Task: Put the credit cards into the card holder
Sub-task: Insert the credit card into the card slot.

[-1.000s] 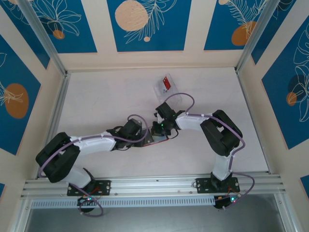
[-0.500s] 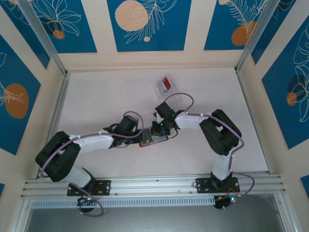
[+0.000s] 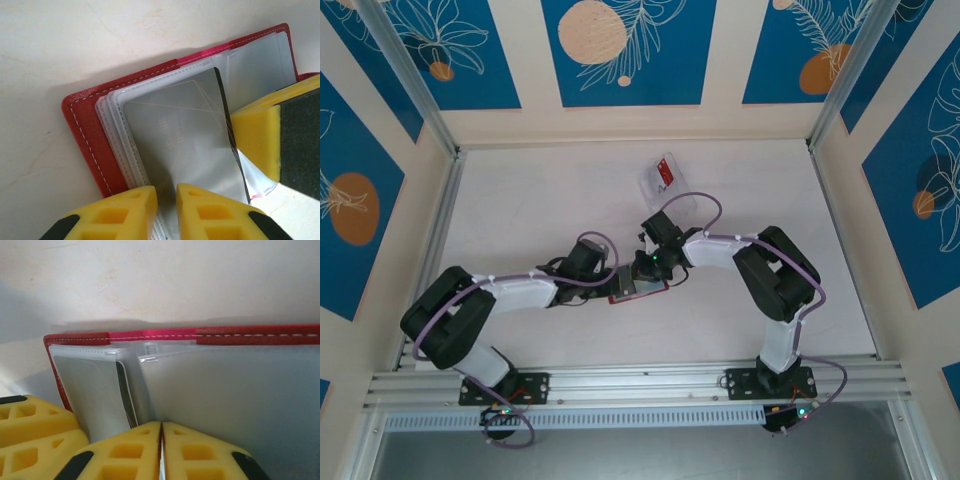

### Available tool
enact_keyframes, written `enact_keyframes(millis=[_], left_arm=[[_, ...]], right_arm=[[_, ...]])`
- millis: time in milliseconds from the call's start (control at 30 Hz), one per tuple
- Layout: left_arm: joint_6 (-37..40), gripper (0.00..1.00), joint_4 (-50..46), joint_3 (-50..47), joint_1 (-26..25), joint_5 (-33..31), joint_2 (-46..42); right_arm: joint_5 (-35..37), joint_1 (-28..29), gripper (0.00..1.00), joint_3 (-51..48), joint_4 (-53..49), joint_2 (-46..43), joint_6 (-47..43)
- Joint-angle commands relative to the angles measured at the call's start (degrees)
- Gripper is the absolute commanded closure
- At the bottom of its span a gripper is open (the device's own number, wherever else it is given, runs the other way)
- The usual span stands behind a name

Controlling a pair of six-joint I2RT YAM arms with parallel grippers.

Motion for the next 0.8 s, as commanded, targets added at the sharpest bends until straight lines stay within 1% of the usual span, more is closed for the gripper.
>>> enact_keyframes(millis=[0, 67, 200, 300, 467, 567, 767], left_arm=[[-0.31, 0.79, 0.13, -1.04, 0.24, 1.15, 1.35], [-0.75, 0.79, -1.05, -1.4, 0.24, 0.04, -0.67], [-3.07, 0.81, -1.84, -4.03, 1.21, -3.0, -5.4], [-4.08, 0.83, -0.9, -5.07, 2.33, -1.93, -6.8], [-6.5, 0.96, 1.34, -6.94, 4.55, -0.15, -7.02], [-7.76, 0.96, 5.39, -9.26, 5.84, 1.53, -8.26], [-6.51, 0.98, 2.33, -8.89, 6.3, 0.16, -8.75]], right_arm=[[-2.77, 2.41, 0.78, -0.25, 1.19, 2.14, 1.52], [-2.48, 2.43, 0.75, -0.82, 1.49, 2.3, 2.3], [-1.99, 2.31, 0.75, -1.08, 0.95, 2.79, 2.82], [-1.85, 2.13, 0.76, -1.12, 0.76, 2.92, 2.79], [-1.45, 2.09, 0.8, -0.62, -0.03, 3.24, 2.65], [-1.48, 2.07, 0.8, -0.61, -0.21, 3.73, 2.73], [-1.53, 1.91, 0.81, -0.56, -0.47, 4.38, 2.74]])
